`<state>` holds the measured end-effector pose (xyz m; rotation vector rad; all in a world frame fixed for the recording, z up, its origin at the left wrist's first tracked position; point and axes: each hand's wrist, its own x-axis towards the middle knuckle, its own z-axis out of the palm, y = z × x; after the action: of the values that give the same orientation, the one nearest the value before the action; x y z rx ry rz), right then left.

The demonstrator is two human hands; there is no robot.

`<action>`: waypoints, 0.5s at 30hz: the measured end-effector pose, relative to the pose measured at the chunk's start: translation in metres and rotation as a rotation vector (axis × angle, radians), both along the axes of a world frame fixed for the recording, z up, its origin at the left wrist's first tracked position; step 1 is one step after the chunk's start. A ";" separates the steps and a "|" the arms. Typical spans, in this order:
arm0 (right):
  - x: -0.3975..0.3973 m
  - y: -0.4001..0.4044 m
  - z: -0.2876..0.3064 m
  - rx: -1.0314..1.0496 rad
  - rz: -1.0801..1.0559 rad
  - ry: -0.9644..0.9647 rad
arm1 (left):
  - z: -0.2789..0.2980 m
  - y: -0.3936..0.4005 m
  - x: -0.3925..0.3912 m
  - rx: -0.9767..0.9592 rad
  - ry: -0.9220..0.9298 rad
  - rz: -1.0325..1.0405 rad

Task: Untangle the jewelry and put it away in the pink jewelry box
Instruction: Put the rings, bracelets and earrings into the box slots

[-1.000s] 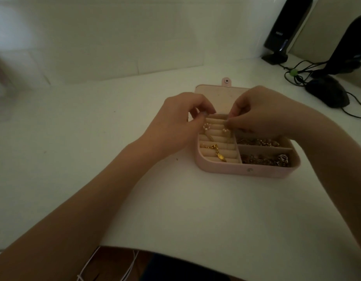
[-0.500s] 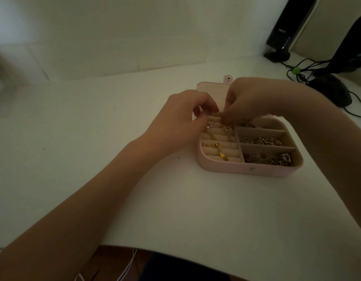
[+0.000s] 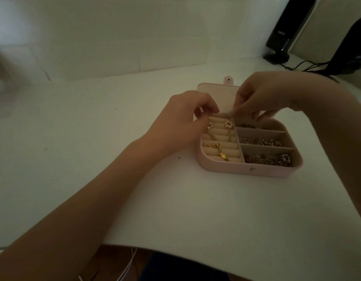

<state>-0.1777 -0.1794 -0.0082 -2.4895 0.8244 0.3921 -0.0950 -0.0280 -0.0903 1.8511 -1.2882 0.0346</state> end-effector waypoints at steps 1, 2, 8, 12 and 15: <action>0.000 0.001 -0.002 0.005 0.002 -0.004 | -0.001 -0.001 0.000 0.004 -0.001 0.002; 0.000 0.003 -0.005 0.009 0.005 -0.004 | -0.001 -0.001 0.000 0.009 -0.007 0.003; -0.002 0.005 -0.006 0.003 0.000 -0.070 | -0.001 0.002 0.001 -0.002 0.003 -0.003; -0.007 0.005 -0.008 0.014 0.002 -0.111 | -0.001 0.000 0.000 0.009 -0.002 -0.003; -0.010 0.004 -0.012 0.002 0.004 -0.161 | -0.001 0.000 0.000 0.016 -0.007 -0.002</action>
<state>-0.1874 -0.1754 -0.0204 -2.4832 0.7542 0.1904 -0.0948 -0.0275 -0.0913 1.8652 -1.2987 0.0298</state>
